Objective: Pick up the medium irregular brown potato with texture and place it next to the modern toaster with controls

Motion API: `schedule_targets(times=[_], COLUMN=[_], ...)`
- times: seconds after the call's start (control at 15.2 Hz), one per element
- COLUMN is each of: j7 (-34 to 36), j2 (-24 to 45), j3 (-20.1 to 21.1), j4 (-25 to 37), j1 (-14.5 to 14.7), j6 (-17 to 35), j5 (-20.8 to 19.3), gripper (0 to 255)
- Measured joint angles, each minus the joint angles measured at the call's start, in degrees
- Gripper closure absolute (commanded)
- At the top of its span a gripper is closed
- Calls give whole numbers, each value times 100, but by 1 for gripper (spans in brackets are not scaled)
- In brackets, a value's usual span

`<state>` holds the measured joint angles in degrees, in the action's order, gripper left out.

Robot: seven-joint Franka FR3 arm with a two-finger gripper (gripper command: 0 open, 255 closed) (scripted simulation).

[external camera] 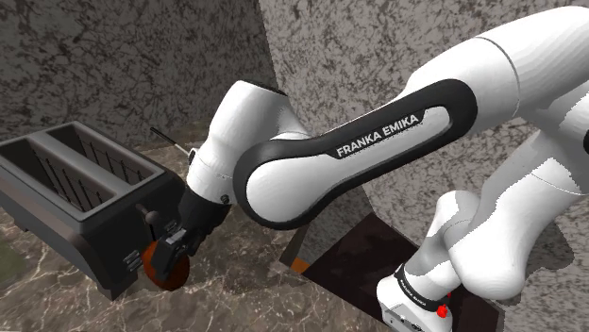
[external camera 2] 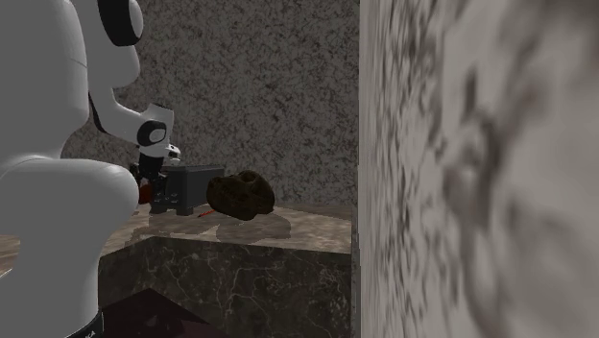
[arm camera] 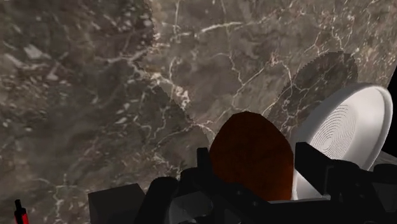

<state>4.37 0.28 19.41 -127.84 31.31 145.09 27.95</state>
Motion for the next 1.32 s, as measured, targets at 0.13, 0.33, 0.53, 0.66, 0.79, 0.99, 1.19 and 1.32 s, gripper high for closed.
schedule_targets(times=[0.13, 0.33, 0.53, 0.66, 0.79, 0.99, 1.19, 1.32], j7=[-73, -188, -302, -361, -423, -510, -502, -525], j2=[99, 241, 399, 501, 618, 704, 706, 713], j3=[11, 27, 42, 59, 74, 100, 103, 108], j4=[-62, -150, -211, -248, -267, -263, -260, -261], j1=[11, 23, 33, 46, 57, 64, 66, 61], j6=[155, 374, 584, 721, 855, 999, 1004, 1010], j5=[48, 126, 200, 245, 287, 346, 341, 354], gripper=[255, 255, 255, 255, 255, 255, 255, 0])
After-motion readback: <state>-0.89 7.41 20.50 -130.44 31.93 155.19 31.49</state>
